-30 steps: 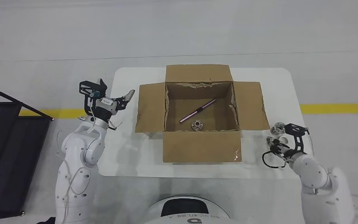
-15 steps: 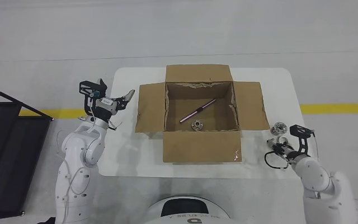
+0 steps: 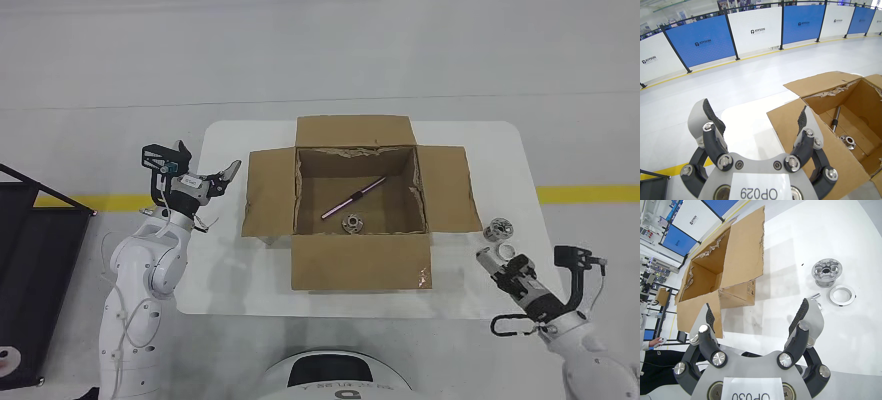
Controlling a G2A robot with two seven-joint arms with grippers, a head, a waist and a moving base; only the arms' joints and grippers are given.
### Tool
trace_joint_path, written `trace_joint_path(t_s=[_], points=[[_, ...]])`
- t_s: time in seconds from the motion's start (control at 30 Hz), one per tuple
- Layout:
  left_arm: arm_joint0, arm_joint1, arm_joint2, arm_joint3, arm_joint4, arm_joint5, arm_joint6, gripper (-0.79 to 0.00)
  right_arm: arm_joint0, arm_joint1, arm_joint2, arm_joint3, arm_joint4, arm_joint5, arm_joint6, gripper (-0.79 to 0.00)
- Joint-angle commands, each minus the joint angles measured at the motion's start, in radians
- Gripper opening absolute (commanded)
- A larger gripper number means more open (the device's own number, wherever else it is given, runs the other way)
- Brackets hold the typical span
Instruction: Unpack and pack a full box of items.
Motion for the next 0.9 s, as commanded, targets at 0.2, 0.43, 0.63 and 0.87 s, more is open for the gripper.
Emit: trace_joint_path(t_s=[0.2, 0.43, 0.63, 0.87], points=[[0.0, 0.0, 0.0, 0.0, 0.0, 0.0, 0.0, 0.0, 0.002, 0.0, 0.0, 0.0, -0.003, 0.003, 0.001, 0.0], [0.0, 0.0, 0.0, 0.0, 0.0, 0.0, 0.0, 0.0, 0.03, 0.006, 0.013, -0.093, 0.255, -0.103, 0.096, 0.0], [0.0, 0.0, 0.0, 0.0, 0.0, 0.0, 0.0, 0.0, 0.105, 0.018, -0.136, -0.225, 0.132, -0.122, 0.206, 0.0], [0.0, 0.0, 0.0, 0.0, 0.0, 0.0, 0.0, 0.0, 0.185, 0.021, -0.272, -0.225, 0.036, -0.062, 0.215, 0.0]])
